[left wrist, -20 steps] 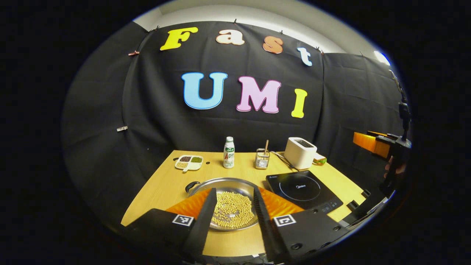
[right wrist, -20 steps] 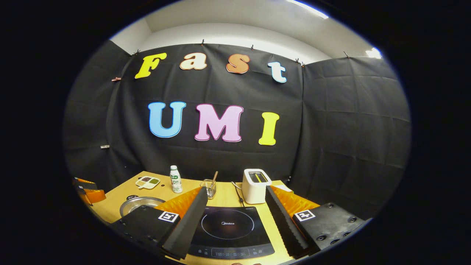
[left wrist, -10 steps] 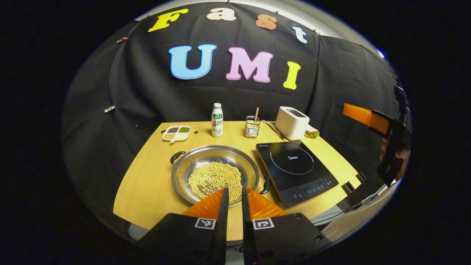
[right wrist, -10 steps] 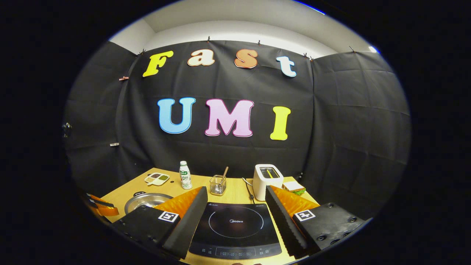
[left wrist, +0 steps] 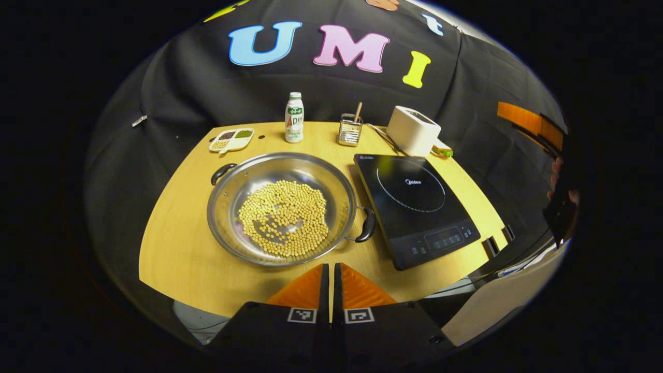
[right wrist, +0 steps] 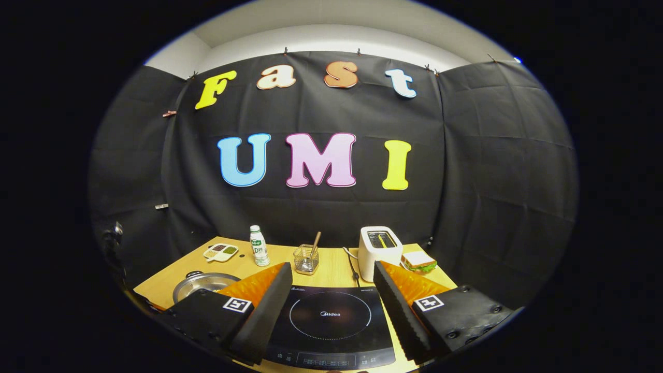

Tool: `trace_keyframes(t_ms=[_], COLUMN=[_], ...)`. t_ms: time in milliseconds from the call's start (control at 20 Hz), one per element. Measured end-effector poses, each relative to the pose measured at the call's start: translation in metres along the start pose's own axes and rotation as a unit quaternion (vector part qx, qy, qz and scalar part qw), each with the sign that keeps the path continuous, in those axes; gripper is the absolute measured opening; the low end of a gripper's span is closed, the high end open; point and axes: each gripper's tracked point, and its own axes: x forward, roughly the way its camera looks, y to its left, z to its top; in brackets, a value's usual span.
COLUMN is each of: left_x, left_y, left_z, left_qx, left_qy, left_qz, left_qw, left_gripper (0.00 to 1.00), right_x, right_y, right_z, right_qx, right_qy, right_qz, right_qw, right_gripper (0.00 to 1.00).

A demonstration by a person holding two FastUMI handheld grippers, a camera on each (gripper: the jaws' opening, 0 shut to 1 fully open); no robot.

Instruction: First push the handle of the pot to place it horizontally, then grasp the pot with both hands and set it on the induction cooktop.

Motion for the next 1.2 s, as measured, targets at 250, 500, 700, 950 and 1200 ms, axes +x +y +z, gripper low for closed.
trace_keyframes(t_ms=[250,500,700,950,1200], left_x=[0.03,0.064,0.085,0.108,0.123], left_y=[-0.01,-0.021,-0.027,-0.04,-0.042], left_z=[-0.006,-0.01,-0.023,-0.021,-0.012], left_qx=[0.034,0.062,0.086,0.103,0.126], left_qy=[0.04,0.08,0.117,0.136,0.142], left_qz=[0.0,-0.008,-0.011,-0.017,-0.012], left_qw=[0.999,0.995,0.989,0.985,0.982], left_gripper=[0.05,0.05,0.05,0.05,0.05], right_x=[0.017,0.025,0.025,0.025,0.025], right_y=[-0.022,-0.036,-0.053,-0.074,-0.095], right_z=[0.003,0.0,-0.003,-0.007,-0.012], right_qx=[0.027,0.035,0.036,0.037,0.038], right_qy=[0.001,0.006,0.01,0.016,0.026], right_qz=[-0.013,-0.021,-0.033,-0.05,-0.071], right_qw=[1.0,0.999,0.999,0.998,0.996], right_gripper=[0.98,0.98,0.98,0.98,0.98])
